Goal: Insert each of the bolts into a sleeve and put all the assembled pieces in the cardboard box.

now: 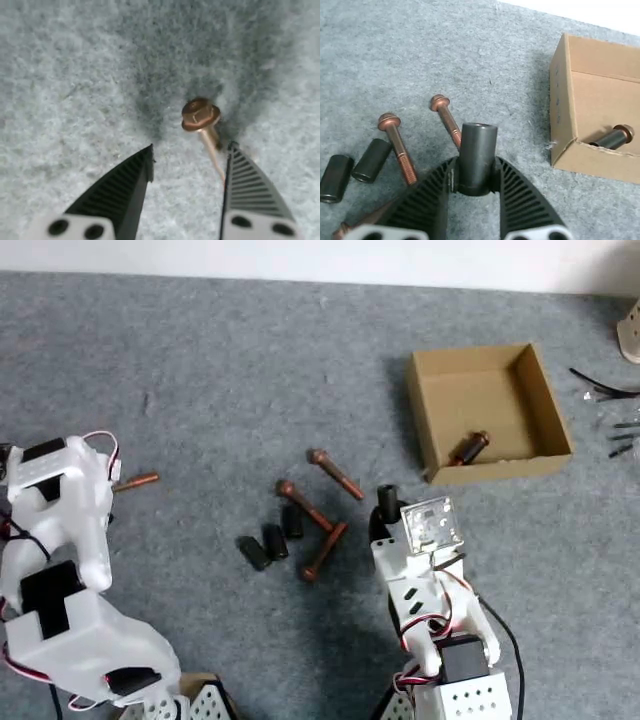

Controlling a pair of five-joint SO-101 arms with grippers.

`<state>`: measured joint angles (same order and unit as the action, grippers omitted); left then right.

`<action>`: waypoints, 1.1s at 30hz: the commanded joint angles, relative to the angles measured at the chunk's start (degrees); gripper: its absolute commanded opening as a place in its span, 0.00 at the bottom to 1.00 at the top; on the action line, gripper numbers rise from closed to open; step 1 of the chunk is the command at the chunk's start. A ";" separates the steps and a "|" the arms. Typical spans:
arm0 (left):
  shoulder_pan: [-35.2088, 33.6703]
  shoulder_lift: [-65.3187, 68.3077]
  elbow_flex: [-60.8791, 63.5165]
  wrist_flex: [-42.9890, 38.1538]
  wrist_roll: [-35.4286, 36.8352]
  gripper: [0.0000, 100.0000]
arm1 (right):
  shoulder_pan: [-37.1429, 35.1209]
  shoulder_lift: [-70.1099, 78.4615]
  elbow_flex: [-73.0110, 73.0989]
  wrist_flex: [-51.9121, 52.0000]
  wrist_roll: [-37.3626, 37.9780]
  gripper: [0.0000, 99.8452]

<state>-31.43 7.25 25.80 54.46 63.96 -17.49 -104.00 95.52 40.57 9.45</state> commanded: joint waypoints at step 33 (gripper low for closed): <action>1.10 14.90 -13.67 7.30 -4.40 0.00 | 0.40 -1.19 5.05 -1.80 0.70 0.00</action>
<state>-31.08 21.76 12.35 61.05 63.69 -17.49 -104.00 95.52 40.57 9.45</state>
